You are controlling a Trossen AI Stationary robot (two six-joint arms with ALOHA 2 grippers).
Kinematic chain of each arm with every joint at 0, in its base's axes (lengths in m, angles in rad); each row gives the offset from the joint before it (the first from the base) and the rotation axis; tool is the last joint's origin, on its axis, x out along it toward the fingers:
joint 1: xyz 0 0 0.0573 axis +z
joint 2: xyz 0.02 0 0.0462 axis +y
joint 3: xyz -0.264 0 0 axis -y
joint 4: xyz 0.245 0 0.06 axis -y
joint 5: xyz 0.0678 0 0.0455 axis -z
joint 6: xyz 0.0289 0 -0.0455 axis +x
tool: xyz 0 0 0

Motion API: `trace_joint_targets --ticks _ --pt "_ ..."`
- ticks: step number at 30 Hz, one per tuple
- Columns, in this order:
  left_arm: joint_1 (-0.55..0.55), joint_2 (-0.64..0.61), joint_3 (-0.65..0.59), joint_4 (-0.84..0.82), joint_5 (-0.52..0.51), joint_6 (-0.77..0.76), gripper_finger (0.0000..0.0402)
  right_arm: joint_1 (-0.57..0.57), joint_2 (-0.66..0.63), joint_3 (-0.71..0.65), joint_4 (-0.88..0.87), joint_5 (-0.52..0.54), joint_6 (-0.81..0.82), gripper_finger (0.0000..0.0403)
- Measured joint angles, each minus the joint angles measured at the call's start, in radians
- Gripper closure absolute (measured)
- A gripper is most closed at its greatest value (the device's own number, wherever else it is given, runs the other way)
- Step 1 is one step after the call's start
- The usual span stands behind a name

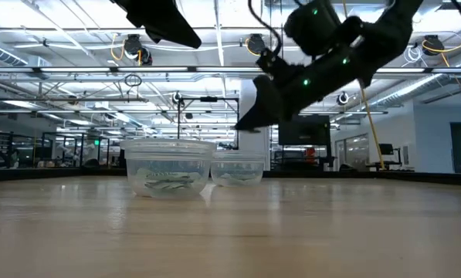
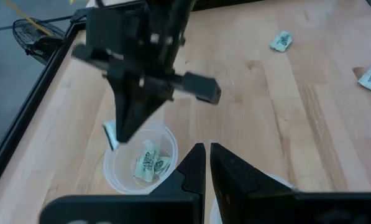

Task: Pick and place Stevia / Truvia into bins
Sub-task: Put the truvia packet into the top transparent container

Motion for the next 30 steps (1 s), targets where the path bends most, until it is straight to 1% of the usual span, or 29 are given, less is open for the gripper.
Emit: trace_joint_targets --ticks 2,4,8,14,20,22,26,30 --pt "0.000 0.000 0.000 -0.001 0.000 -0.008 0.0371 -0.014 0.037 0.000 0.037 -0.050 0.002 0.0402" --pt "0.000 0.000 0.000 -0.001 0.000 -0.011 0.0371 -0.019 0.069 0.001 0.060 -0.075 0.001 0.0402" --pt "0.000 0.000 0.000 -0.004 0.000 -0.011 0.0371 -0.018 0.110 0.000 0.074 -0.075 -0.003 0.0401" --pt "0.000 0.000 0.000 -0.004 0.000 -0.002 0.0371 -0.018 0.116 0.001 0.076 -0.075 -0.047 0.0394" --pt "0.000 0.000 0.000 -0.004 0.000 0.008 0.0371 -0.018 0.116 0.001 0.054 -0.082 -0.056 0.0361" --pt "0.000 0.000 0.000 -0.004 0.000 0.009 0.0371 -0.018 0.116 0.001 0.050 -0.117 -0.055 0.0347" --pt "0.000 0.000 0.000 -0.004 0.000 0.009 0.0371 -0.015 0.116 0.001 0.052 -0.225 -0.054 0.0320" --pt "0.000 0.000 0.000 -0.004 0.000 0.009 0.0371 0.012 0.104 0.001 0.053 -0.233 -0.054 0.0301"
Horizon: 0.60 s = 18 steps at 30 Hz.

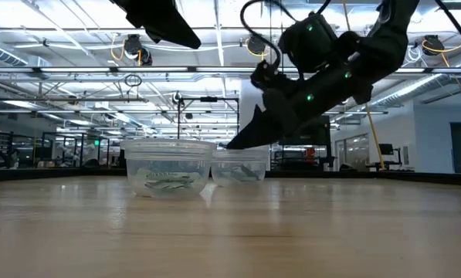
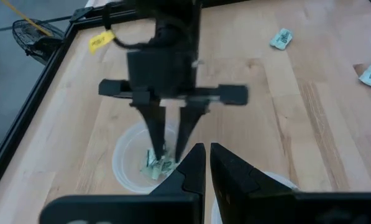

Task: Pick and place Stevia / Truvia into bins
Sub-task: Put the truvia packet into the top transparent container, then put the stevia packet into the top transparent container

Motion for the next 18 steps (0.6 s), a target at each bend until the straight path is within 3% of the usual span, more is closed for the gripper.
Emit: trace_joint_targets --ticks 4,10,18 --pt "0.000 0.000 0.000 0.000 0.000 0.000 0.0371 0.044 -0.080 0.000 -0.042 -0.027 -0.011 0.0294" --pt "0.000 0.000 0.000 0.000 0.000 0.005 0.0371 0.130 -0.310 0.000 -0.218 -0.051 -0.068 0.0301" --pt "0.000 0.000 0.000 0.000 0.000 0.003 0.0371 0.308 -0.571 0.001 -0.833 -0.052 -0.062 0.0303"
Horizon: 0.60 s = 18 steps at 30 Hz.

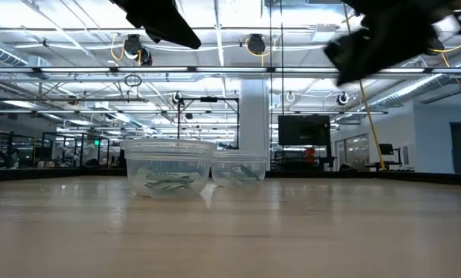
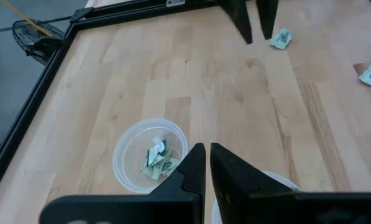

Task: Pick and place Stevia / Truvia into bins
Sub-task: Put the stevia packet into the top transparent container

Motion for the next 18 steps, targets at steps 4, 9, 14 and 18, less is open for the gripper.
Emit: trace_joint_targets --ticks 4,9,14,18 --pt "0.000 0.000 0.000 0.000 0.000 -0.002 0.0371 0.077 -0.011 0.000 -0.232 0.001 0.327 0.0299" --pt "0.000 0.000 0.000 0.000 0.000 -0.002 0.0371 0.176 0.006 0.000 -0.382 -0.065 0.654 0.0299" --pt "0.000 0.000 0.000 0.000 0.000 -0.002 0.0371 0.249 0.007 0.000 -0.363 -0.185 0.865 0.0298" --pt "0.000 0.000 0.000 0.000 0.001 -0.005 0.0371 0.281 0.017 -0.009 -0.371 -0.174 0.932 0.0298"
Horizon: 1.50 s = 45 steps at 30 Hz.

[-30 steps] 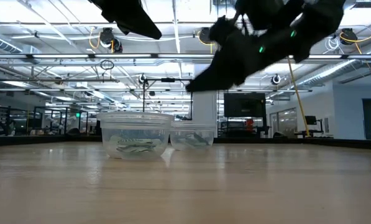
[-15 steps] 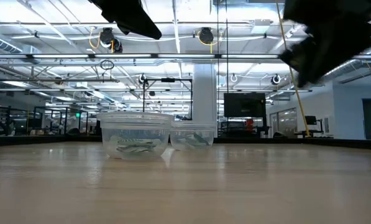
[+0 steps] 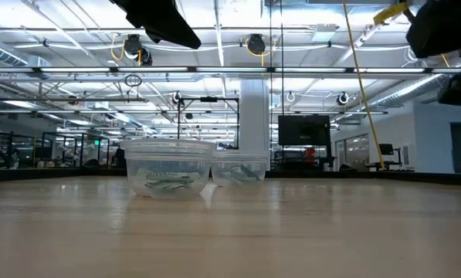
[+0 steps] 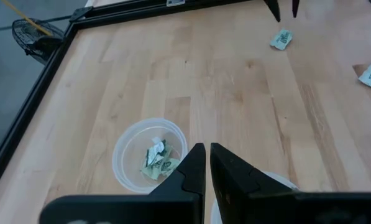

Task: Pick and place Stevia / Truvia into bins
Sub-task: Put the stevia packet into the top transparent container

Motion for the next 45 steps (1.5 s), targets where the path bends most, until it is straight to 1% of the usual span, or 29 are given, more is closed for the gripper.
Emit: trace_joint_targets --ticks 4,7,9,12,14,17,21,28,34,38,45 --pt "0.000 0.000 0.000 0.000 0.001 -0.013 0.0371 0.019 0.033 -0.072 0.055 0.010 0.070 0.0297" --pt "0.000 0.000 0.000 -0.001 0.002 -0.013 0.0371 0.024 0.052 -0.127 0.144 -0.046 0.079 0.0289" --pt "0.000 0.000 0.000 -0.002 0.002 -0.013 0.0371 0.025 0.056 -0.155 0.173 -0.084 0.114 0.0281" --pt "0.000 0.000 0.000 -0.005 0.002 -0.013 0.0371 0.025 0.056 -0.182 0.182 -0.087 0.178 0.0267" --pt "0.000 0.000 0.000 -0.010 0.002 -0.013 0.0371 0.025 0.056 -0.195 0.205 -0.086 0.180 0.0258" --pt "0.000 0.000 0.000 -0.009 0.002 -0.012 0.0371 0.025 0.055 -0.226 0.292 -0.087 0.180 0.0247" --pt "0.000 0.000 0.000 -0.009 0.002 -0.010 0.0371 0.026 0.053 -0.267 0.395 -0.092 0.191 0.0243" --pt "0.000 0.000 0.000 -0.009 0.002 -0.011 0.0371 0.026 0.051 -0.345 0.507 -0.088 0.227 0.0263" --pt "0.000 0.000 0.000 -0.009 0.002 -0.011 0.0371 0.026 0.053 -0.410 0.537 -0.086 0.225 0.0285" --pt "0.000 0.000 0.000 -0.009 0.002 -0.012 0.0371 0.025 0.053 -0.417 0.538 -0.083 0.184 0.0299" --pt "0.000 0.000 0.000 -0.009 0.001 -0.012 0.0371 0.025 0.055 -0.418 0.599 -0.068 0.101 0.0326"
